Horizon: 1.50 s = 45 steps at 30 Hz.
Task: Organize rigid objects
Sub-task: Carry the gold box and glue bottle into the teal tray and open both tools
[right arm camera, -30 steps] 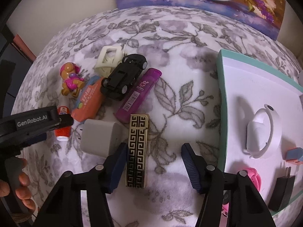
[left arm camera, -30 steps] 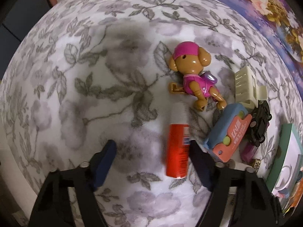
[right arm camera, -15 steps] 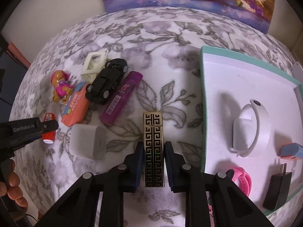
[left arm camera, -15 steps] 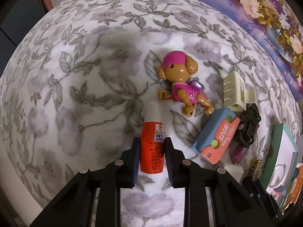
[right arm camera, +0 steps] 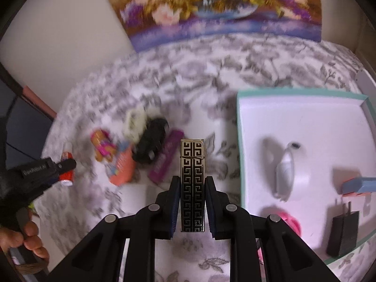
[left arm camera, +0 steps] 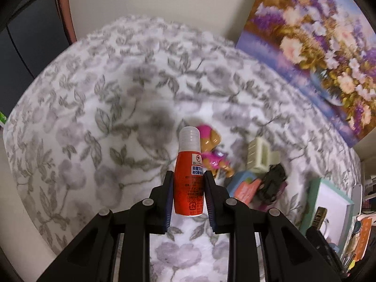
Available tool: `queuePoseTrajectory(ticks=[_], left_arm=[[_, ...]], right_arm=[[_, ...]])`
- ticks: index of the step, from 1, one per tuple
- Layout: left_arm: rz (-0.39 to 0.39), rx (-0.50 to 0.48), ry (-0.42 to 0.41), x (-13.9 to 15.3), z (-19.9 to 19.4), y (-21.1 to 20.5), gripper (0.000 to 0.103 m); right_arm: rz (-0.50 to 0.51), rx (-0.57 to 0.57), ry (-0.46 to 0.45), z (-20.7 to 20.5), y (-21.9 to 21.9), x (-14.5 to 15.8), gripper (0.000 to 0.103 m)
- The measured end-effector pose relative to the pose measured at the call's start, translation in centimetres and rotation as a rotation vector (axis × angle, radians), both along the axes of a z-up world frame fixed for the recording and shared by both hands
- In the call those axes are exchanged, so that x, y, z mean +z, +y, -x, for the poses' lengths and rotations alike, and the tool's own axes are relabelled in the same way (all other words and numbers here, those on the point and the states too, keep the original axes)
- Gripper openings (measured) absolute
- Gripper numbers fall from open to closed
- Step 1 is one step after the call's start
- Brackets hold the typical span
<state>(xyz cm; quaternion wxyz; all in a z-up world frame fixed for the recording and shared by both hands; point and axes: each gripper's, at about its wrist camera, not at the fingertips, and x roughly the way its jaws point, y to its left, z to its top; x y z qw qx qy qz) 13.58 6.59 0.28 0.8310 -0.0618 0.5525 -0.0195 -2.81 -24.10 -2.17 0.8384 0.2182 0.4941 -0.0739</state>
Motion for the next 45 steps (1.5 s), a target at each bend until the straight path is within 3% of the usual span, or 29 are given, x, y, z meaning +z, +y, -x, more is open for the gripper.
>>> queuePoseTrajectory(ticks=[9, 24, 37, 45], left_arm=[[0.053, -0.101, -0.019, 1.1, 1.5, -4.1, 0.026], [0.044, -0.337, -0.032, 2.0, 5.8, -14.4, 0.026], [-0.022, -0.590, -0.021, 0.7, 12.2, -23.7, 0.026], [-0.054, -0.660, 0.001, -1.0, 14.3, -26.4, 0.026]], right_arm=[[0.033, -0.123, -0.071, 2.1, -5.0, 2.6, 0.022], [0.025, -0.388, -0.056, 7.8, -15.5, 1.9, 0.022], [0.133, -0.515, 0.016, 12.6, -20.9, 0.9, 0.022], [0.143, -0.533, 0.072, 14.2, -22.4, -0.5, 0.022]])
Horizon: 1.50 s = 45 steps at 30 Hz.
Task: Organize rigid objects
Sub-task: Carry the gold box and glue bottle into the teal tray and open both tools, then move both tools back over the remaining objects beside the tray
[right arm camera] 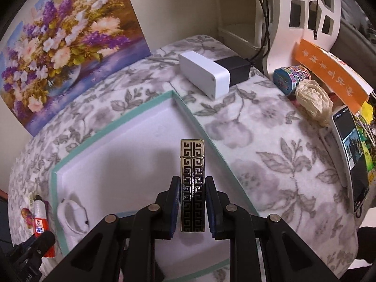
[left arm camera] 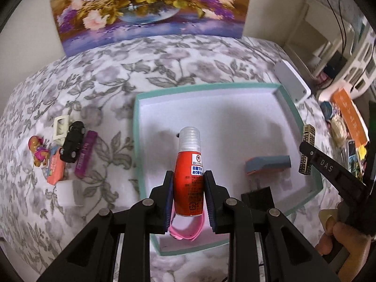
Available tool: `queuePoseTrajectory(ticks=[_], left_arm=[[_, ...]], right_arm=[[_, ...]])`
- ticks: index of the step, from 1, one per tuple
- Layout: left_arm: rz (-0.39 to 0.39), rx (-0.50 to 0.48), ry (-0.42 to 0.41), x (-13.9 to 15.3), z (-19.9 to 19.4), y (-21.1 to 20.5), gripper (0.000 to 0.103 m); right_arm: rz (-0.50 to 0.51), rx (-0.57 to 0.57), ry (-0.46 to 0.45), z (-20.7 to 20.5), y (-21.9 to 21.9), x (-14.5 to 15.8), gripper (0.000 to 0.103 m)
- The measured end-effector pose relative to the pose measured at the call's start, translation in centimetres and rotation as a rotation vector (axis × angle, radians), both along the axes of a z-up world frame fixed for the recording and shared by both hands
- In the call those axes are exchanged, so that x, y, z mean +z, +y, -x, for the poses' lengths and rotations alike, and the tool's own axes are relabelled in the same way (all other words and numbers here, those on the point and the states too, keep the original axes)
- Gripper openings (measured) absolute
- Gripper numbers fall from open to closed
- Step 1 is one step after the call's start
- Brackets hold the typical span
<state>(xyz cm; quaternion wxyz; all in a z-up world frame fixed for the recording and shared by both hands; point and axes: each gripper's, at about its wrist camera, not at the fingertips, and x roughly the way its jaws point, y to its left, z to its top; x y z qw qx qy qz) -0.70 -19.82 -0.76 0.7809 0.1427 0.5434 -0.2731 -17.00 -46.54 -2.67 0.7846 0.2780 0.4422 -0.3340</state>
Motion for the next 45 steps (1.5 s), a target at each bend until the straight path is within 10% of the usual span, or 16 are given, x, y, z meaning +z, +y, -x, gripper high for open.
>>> queuePoseTrajectory(ticks=[34, 45], left_arm=[[-0.041, 0.006, 0.067, -1.8, 0.0, -0.7, 0.035], [0.026, 0.181, 0.116, 0.2, -4.1, 4.1, 0.060]], right_arm=[[-0.071, 0.047, 0.037, -0.2, 0.4, -1.5, 0.025], [-0.021, 0.076, 0.051, -0.8, 1.6, -0.1, 0.033]])
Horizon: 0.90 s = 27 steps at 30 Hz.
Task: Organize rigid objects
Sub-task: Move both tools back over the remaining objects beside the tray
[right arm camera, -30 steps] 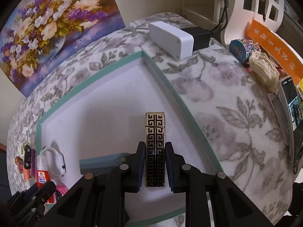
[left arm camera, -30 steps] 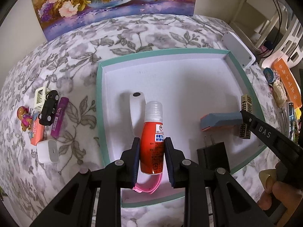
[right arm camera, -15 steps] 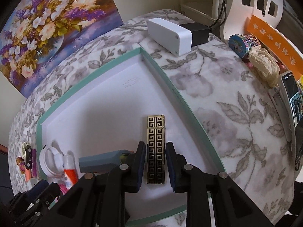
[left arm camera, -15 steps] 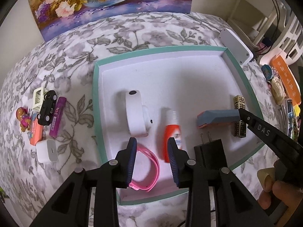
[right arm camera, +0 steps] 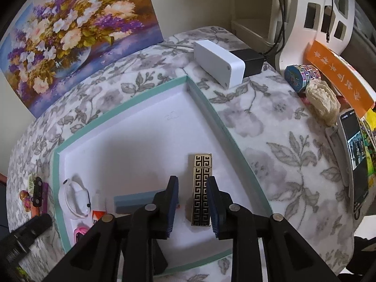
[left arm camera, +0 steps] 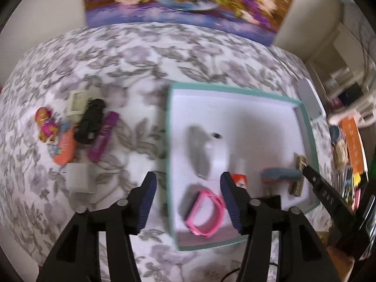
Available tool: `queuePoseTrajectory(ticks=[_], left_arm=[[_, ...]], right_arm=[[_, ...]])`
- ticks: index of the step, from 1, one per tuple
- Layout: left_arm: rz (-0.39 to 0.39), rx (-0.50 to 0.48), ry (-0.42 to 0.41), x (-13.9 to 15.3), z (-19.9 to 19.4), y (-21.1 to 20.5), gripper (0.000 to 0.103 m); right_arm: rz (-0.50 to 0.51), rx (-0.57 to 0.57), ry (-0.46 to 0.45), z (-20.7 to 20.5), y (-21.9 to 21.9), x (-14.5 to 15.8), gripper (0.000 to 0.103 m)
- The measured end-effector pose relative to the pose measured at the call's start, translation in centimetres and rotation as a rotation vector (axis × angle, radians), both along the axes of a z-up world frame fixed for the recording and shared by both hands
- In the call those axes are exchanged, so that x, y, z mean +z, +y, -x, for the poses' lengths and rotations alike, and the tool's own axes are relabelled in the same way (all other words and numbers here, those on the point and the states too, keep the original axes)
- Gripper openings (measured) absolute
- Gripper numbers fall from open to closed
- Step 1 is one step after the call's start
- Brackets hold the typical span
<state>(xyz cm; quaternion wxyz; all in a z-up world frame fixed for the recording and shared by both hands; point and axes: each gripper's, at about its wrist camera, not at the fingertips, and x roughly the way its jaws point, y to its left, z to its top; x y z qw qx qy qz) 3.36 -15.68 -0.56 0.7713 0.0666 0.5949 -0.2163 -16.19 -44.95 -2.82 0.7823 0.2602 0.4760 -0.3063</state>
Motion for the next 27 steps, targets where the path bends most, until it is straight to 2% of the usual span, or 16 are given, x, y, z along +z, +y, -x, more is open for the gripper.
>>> queuePoseTrajectory(ticks=[1, 3, 4, 7, 9, 14, 23, 26, 27], left_arm=[[0.001, 0.019, 0.003, 0.1, -0.5, 0.6, 0.061], [0.006, 0.064, 0.015, 0.2, -1.8, 1.9, 0.062], [0.006, 0.082, 0.021, 0.2, -2.3, 2.5, 0.063], [-0.008, 0.151, 0.028, 0.3, -3.9, 4.6, 0.066], [-0.013, 0.198, 0.030, 0.2, -4.7, 6.1, 0.072], [-0.015, 0.281, 0.044, -0.3, -5.8, 8.6, 0.075], [-0.071, 0.328, -0.014, 0.1, -6.9, 11.2, 0.076], [-0.083, 0.349, -0.032, 0.4, -7.2, 12.1, 0.089], [-0.086, 0.362, -0.041, 0.4, -7.4, 12.5, 0.090]], right_arm=[[-0.001, 0.003, 0.002, -0.1, 0.1, 0.0, 0.037], [0.000, 0.005, 0.002, -0.2, 0.3, 0.1, 0.051], [-0.005, 0.011, -0.006, -0.3, 0.6, 0.3, 0.053], [-0.005, 0.039, -0.034, -0.9, 1.5, 1.1, 0.053], [0.016, 0.052, -0.031, -1.2, 2.1, 1.5, 0.057], [0.024, 0.085, -0.051, -2.0, 3.7, 2.5, 0.065], [0.057, 0.181, -0.050, -3.9, 7.4, 3.4, 0.069], [0.064, 0.217, -0.056, -4.5, 8.6, 3.5, 0.075], [0.068, 0.225, -0.059, -4.7, 9.0, 3.5, 0.079]])
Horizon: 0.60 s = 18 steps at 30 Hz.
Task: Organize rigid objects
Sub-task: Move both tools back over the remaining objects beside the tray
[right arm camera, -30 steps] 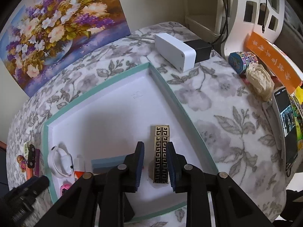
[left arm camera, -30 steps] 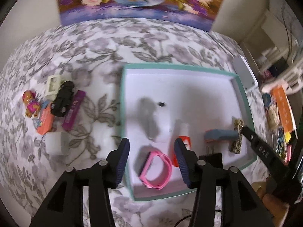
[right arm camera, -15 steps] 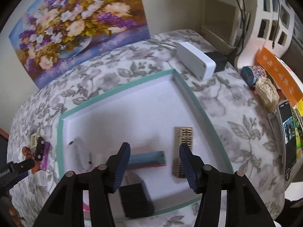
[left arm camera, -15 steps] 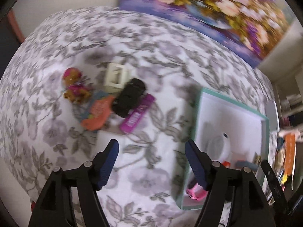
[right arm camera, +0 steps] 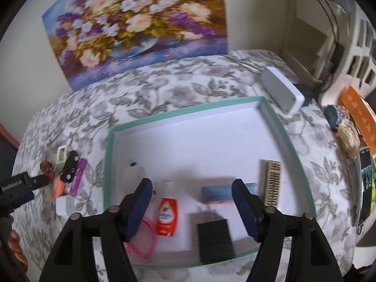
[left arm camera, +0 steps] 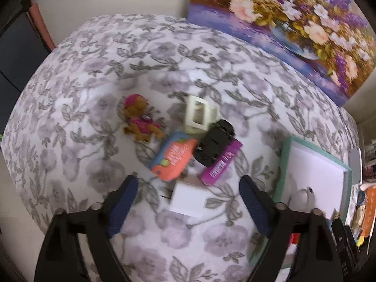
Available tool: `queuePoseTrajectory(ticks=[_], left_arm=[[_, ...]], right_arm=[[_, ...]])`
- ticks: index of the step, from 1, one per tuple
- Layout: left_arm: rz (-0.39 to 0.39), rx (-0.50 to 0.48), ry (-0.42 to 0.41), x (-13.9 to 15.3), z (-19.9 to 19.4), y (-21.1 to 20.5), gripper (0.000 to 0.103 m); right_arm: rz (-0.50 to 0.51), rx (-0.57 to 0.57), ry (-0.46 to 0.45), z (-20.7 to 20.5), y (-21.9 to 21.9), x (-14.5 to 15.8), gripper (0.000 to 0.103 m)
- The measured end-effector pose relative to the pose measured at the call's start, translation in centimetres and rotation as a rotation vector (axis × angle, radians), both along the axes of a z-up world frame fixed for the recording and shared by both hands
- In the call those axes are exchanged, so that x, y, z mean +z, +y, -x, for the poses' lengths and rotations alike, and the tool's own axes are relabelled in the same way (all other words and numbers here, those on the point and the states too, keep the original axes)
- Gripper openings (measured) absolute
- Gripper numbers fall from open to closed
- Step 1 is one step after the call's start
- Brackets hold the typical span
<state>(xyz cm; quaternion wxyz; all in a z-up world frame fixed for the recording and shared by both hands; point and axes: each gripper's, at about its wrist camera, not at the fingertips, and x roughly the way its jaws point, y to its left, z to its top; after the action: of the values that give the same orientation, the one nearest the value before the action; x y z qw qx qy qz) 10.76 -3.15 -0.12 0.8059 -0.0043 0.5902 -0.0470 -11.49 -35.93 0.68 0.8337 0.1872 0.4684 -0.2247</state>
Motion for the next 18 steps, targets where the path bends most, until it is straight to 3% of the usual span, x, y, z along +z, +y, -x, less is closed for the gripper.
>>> queuePoseTrajectory(ticks=[4, 8, 18], left_arm=[[-0.035, 0.039, -0.033, 0.3, -0.4, 1.4, 0.096], [-0.085, 0.081, -0.077, 0.8, -0.8, 2.9, 0.096], [-0.048, 0.148, -0.134, 2.3, -1.9, 6.5, 0.097]], right_arm=[[0.013, 0.039, 0.002, -0.9, 1.7, -0.1, 0.085], [0.029, 0.063, 0.018, -1.4, 2.9, -0.5, 0.102], [0.029, 0.096, -0.024, -2.4, 5.2, 0.0, 0.103]])
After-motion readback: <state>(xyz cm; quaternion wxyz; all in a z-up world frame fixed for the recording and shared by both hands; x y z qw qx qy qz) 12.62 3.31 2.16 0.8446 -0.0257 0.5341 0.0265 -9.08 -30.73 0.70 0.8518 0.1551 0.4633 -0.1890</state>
